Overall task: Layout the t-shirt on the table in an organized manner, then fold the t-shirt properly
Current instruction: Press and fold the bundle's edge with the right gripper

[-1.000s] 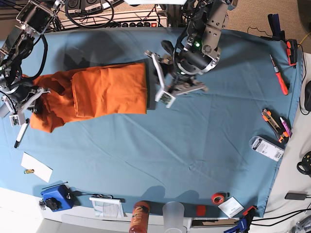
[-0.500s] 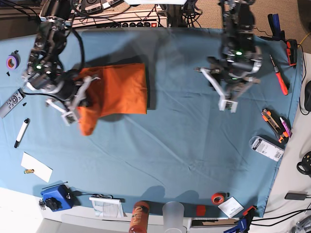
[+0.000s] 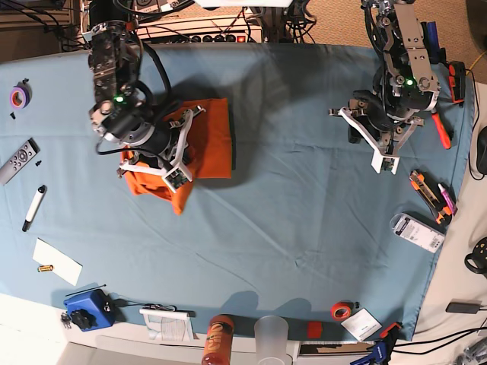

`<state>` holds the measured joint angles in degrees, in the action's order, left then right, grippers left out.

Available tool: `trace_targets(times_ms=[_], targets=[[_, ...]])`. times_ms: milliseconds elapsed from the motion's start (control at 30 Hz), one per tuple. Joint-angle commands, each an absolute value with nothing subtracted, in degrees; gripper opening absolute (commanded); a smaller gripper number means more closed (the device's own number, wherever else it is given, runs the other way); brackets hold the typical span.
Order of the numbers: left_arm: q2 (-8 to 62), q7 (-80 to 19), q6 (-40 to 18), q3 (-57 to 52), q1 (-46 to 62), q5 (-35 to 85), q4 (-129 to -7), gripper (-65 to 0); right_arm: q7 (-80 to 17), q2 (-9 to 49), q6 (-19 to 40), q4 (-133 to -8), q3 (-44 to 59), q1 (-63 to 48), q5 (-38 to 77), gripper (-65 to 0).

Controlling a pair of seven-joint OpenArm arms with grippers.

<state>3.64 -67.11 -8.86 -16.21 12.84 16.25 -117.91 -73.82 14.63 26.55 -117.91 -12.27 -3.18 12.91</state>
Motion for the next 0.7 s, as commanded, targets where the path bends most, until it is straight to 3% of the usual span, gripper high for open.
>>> trace_targets(times_ms=[0,100,167,433,567,600,667], targets=[[3.81,-66.43,-9.06,-16.27,12.56,17.23,-119.04,-45.7,-72.66,14.92,26.46,-118.74,-13.08,-2.39,13.58,-65.0],[3.81,-66.43,-9.06,-16.27,12.56,17.19,-119.04,-45.7,-71.53,14.92,26.48,-118.74,-15.31,-2.39,13.61,-51.2],[3.81,-66.43,-9.04,-16.27,12.56,17.21,-119.04,-45.7,-69.38,14.92,26.48,-118.78,-16.43,-2.37,13.69,-46.0],[3.81,-65.98,-9.06,-16.27,12.53,17.21,-119.04,-45.7,-70.04,14.92,27.38,-123.48,-18.17,0.91,27.77,-46.1],[3.81,-66.02,-9.06,-16.27,12.56,17.19,-119.04,-45.7,-69.21,14.92,27.92,-130.58,-16.75,1.28,23.86,-46.6],[3.81,-66.02,-9.06,-16.27,12.56,17.19,-119.04,-45.7,-68.66,14.92,27.14,-131.79,-15.57,1.28,21.65,-47.9],[3.81,-66.02,-9.06,-16.27,12.56,17.19,-119.04,-45.7,-67.46,14.92,25.06,-132.4,-12.19,1.26,17.98,-58.3]])
